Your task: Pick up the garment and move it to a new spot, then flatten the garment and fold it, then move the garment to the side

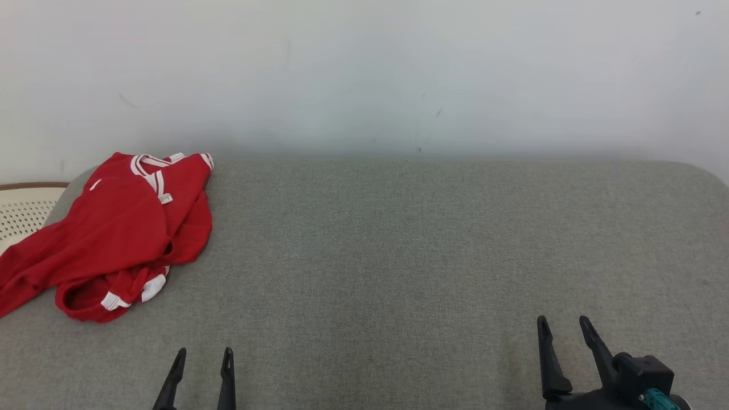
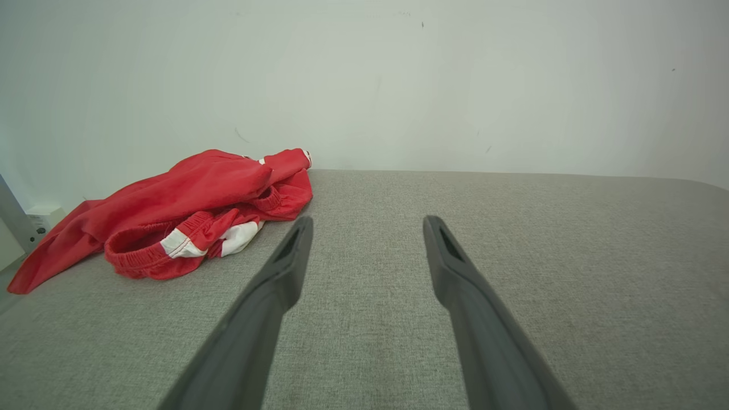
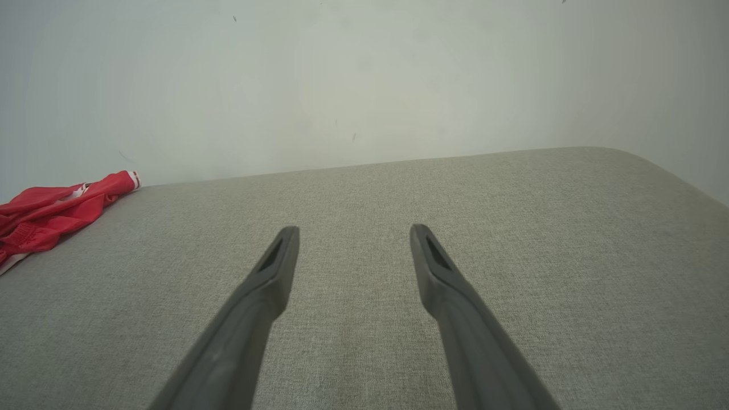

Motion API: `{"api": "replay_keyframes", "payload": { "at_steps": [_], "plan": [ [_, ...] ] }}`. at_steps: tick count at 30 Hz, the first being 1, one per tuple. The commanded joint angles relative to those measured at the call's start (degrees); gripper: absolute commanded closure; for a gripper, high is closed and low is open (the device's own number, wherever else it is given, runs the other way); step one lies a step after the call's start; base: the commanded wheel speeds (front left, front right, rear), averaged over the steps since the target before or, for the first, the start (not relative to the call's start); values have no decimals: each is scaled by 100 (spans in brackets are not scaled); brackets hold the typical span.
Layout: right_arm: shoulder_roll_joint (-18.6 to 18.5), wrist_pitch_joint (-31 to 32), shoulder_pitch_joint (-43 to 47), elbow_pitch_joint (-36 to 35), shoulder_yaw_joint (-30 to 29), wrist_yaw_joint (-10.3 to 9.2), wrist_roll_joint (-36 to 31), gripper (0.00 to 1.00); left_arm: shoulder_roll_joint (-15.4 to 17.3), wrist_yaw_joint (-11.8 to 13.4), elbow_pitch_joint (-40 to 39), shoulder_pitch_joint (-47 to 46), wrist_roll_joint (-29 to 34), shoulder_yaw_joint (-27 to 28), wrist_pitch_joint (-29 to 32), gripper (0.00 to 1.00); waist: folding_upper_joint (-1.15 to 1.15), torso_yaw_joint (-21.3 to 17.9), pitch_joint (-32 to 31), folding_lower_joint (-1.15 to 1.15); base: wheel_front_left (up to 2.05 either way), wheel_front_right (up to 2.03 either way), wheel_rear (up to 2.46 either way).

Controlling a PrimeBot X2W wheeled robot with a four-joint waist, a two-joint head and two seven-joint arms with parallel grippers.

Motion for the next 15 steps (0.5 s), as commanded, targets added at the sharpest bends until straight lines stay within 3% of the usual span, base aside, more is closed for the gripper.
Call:
{"api": "replay_keyframes", "payload": {
  "at_steps": [1,15],
  "plan": [
    [3,11,23,-19,2,4,29,0,4,5,4,20,0,37,-31,0,0,4,2,0,0,0,0],
    [3,-8,86,51,19,4,111,0,-13,-71,74,3,-15,124,-31,0,0,198,-59,0,0,0,0]
  ]
}}
